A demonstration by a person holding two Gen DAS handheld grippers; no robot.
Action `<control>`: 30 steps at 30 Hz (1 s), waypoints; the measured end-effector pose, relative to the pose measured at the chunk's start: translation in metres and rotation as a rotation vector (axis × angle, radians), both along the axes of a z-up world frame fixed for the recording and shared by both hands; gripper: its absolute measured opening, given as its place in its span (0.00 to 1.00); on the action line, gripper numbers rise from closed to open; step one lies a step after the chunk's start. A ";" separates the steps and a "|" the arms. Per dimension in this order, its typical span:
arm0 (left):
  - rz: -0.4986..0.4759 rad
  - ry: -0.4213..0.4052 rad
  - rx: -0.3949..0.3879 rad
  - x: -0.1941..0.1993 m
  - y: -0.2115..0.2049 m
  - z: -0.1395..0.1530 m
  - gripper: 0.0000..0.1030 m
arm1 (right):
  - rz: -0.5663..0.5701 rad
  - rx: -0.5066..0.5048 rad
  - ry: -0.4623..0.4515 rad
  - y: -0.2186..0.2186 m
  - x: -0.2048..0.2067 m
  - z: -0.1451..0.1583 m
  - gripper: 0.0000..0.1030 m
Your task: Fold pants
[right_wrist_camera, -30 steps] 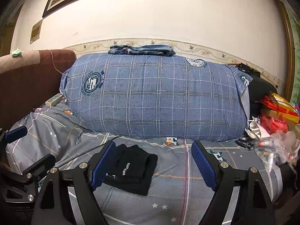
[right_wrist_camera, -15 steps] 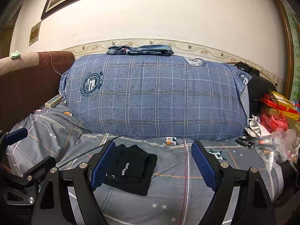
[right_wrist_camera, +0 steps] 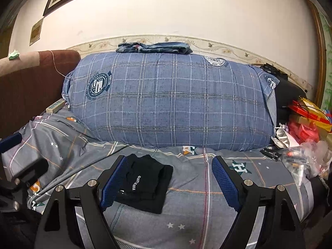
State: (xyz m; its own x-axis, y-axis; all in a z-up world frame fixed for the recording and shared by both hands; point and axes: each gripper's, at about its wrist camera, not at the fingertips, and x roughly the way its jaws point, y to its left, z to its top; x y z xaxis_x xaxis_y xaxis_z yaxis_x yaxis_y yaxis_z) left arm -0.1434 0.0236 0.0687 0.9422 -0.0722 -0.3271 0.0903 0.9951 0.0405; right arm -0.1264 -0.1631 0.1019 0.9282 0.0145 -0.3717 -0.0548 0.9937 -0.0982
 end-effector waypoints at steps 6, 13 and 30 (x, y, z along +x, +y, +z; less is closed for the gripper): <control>0.014 0.015 -0.022 0.006 0.011 -0.002 1.00 | 0.009 -0.017 0.001 0.010 0.004 -0.002 0.82; 0.019 0.027 -0.033 0.012 0.020 -0.006 1.00 | 0.020 -0.035 0.004 0.021 0.008 -0.003 0.82; 0.052 0.052 -0.074 0.027 0.045 -0.016 1.00 | 0.049 -0.080 0.016 0.048 0.019 -0.009 0.82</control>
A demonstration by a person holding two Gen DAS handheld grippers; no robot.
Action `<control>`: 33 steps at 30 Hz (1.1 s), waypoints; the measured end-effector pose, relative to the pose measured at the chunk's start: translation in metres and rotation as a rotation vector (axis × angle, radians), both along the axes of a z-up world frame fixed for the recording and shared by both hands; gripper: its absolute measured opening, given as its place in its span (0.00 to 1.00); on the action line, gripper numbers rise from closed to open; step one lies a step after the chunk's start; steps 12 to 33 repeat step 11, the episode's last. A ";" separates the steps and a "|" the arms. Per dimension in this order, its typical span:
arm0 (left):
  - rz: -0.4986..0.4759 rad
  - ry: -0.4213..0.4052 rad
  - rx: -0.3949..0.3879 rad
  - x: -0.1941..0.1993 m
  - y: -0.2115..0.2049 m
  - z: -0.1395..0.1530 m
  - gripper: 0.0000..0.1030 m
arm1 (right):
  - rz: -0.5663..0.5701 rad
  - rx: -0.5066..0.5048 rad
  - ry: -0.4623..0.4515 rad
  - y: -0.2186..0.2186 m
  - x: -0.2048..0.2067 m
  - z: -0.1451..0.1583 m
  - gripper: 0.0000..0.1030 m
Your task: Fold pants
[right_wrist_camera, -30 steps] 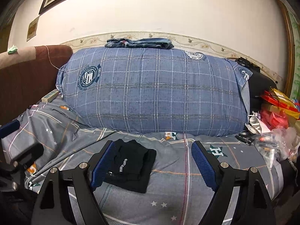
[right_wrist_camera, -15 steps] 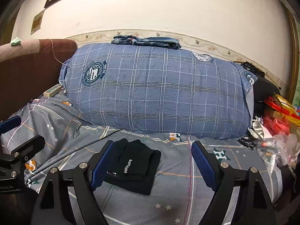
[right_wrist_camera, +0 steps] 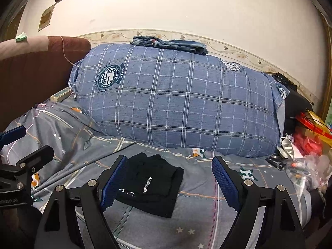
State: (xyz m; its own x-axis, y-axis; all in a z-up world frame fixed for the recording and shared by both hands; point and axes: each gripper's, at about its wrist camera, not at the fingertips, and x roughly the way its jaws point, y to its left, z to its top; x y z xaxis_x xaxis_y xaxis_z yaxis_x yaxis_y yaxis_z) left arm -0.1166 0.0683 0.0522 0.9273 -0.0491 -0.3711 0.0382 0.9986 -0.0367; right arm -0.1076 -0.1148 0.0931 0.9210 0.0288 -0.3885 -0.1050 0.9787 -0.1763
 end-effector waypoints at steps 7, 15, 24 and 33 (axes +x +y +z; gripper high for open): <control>-0.029 -0.077 0.006 -0.004 -0.001 -0.001 1.00 | 0.025 -0.007 0.027 0.009 0.012 -0.012 0.82; -0.034 -0.101 0.004 -0.001 -0.005 -0.002 1.00 | 0.022 -0.002 0.057 0.008 0.024 -0.024 0.82; -0.034 -0.101 0.004 -0.001 -0.005 -0.002 1.00 | 0.022 -0.002 0.057 0.008 0.024 -0.024 0.82; -0.034 -0.101 0.004 -0.001 -0.005 -0.002 1.00 | 0.022 -0.002 0.057 0.008 0.024 -0.024 0.82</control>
